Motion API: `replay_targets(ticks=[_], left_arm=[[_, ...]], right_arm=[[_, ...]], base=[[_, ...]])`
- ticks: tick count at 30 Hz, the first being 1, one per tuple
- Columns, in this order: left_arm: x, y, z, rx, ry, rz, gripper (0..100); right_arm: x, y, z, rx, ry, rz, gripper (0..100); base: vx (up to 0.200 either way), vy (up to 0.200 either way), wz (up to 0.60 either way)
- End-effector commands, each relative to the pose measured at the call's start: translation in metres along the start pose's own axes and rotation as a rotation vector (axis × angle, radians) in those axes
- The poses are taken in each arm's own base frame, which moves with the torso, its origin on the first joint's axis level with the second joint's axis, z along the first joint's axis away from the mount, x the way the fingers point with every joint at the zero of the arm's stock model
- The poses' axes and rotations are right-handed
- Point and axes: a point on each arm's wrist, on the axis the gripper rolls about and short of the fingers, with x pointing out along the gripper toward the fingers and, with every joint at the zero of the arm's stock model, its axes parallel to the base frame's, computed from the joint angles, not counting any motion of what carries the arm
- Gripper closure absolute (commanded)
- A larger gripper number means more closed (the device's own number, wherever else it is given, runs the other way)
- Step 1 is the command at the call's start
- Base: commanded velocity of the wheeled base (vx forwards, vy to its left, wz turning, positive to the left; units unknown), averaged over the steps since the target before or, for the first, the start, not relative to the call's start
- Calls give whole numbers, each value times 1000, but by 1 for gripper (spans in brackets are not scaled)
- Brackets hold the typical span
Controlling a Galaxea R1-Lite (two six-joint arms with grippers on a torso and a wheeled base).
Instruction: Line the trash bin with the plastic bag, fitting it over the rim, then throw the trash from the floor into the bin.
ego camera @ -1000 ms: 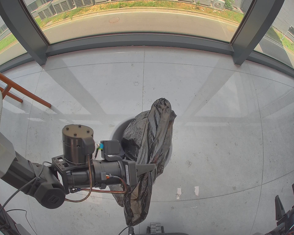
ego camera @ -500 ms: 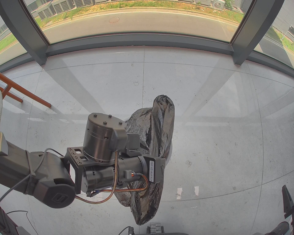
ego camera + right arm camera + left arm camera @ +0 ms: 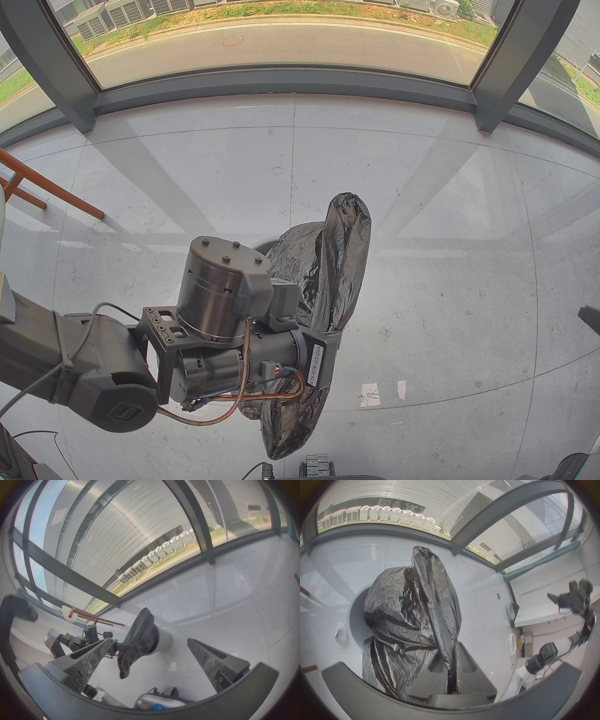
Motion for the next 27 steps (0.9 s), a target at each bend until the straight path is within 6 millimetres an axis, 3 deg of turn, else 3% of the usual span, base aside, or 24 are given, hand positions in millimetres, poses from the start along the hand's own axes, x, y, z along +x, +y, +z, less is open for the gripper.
replay_targets(ticks=[1,4,8,16,27], left_arm=[[-5,-1,-2,103,53,32,100],[-8,-1,-1,116,63,32,100],[-8,-2,2,126,52,33,100],[-6,0,1,292,56,105,100],[-7,4,-5,285,70,160,100]], right_arm=[[87,24,35,86,230,25,0],[112,37,40,79,282,51,0],[128,46,37,72,357,54,0],[181,75,37,161,444,55,0],[205,49,18,168,533,-140,0]], base=[[0,0,0],[0,0,0],[0,0,0],[0,0,0],[0,0,0]])
